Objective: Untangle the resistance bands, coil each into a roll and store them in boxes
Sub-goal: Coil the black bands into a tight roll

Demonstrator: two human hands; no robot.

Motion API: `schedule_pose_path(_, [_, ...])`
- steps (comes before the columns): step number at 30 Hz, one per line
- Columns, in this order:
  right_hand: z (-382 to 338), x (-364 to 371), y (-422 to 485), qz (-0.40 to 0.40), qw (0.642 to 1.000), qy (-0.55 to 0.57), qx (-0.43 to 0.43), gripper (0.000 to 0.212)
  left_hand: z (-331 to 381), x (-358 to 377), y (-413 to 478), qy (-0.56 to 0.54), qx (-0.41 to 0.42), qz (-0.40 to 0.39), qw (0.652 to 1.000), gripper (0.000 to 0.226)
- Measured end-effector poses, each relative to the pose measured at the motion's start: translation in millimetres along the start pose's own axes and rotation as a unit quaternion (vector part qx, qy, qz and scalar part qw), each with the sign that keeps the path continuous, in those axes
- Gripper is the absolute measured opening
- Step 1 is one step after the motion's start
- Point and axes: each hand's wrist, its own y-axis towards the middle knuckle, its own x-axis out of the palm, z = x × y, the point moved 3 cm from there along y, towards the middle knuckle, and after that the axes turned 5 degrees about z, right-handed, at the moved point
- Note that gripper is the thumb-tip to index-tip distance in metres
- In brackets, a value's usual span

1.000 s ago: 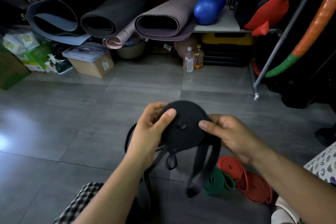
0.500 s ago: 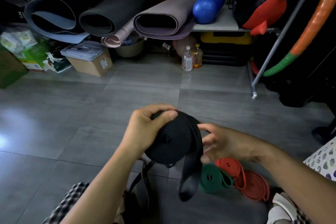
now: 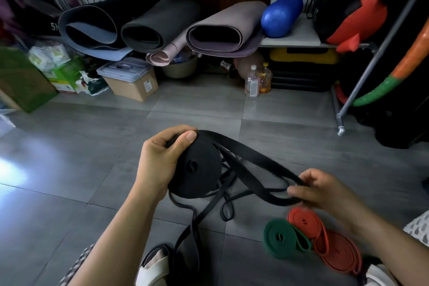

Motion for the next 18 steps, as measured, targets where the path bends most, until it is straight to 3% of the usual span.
schedule_pose_path(2, [-7.4,-7.2,1.2,0.021,0.990,0.134,-0.027,0.039,-3.5,-3.5,1.2,0.013,-0.001,0.018,1.000,0.007])
schedule_pose_path(4, [-14.1,-13.6,3.2,-0.014,0.970,0.241,-0.030,0.057,-5.3,-5.9,1.4,0.025,0.003,0.028,0.999,0.010])
schedule_pose_path(6, [-22.5,-15.3,0.0,-0.116,0.928,0.354,-0.017,0.048,-5.9,-6.5,0.8,0.036,0.008,0.030,0.999,0.012])
schedule_pose_path(7, [-26.7,-30.3,1.2,-0.092,0.940,0.321,-0.073,0.041,-5.5,-5.9,0.2,0.037,0.009,0.027,0.999,0.012])
schedule_pose_path(9, [-21.4,-39.8,0.8,-0.147,0.902,0.398,-0.082,0.047,-3.0,-3.5,-1.7,0.034,0.014,0.011,0.999,0.012])
schedule_pose_path(11, [-9.8,-23.6,0.9,-0.242,0.906,0.346,-0.029,0.048,2.1,-0.6,-3.7,0.040,0.035,-0.017,0.998,0.012])
schedule_pose_path(12, [-4.4,-21.7,-2.1,-0.243,0.926,0.282,0.060,0.059,5.0,1.2,-5.2,0.055,0.055,-0.034,0.996,0.013])
schedule_pose_path(14, [10.6,-21.2,1.7,-0.143,0.984,0.073,0.084,0.066,10.4,6.8,-9.4,0.103,0.112,-0.078,0.985,0.009])
schedule_pose_path(16, [-4.5,-8.3,0.4,-0.061,0.997,-0.047,-0.007,0.044,12.4,16.8,-15.3,0.188,0.176,-0.136,0.957,0.015])
schedule_pose_path(18, [-29.1,11.5,-5.6,-0.051,0.991,-0.058,-0.109,0.038,8.1,28.5,-22.9,0.258,0.214,-0.193,0.922,0.033])
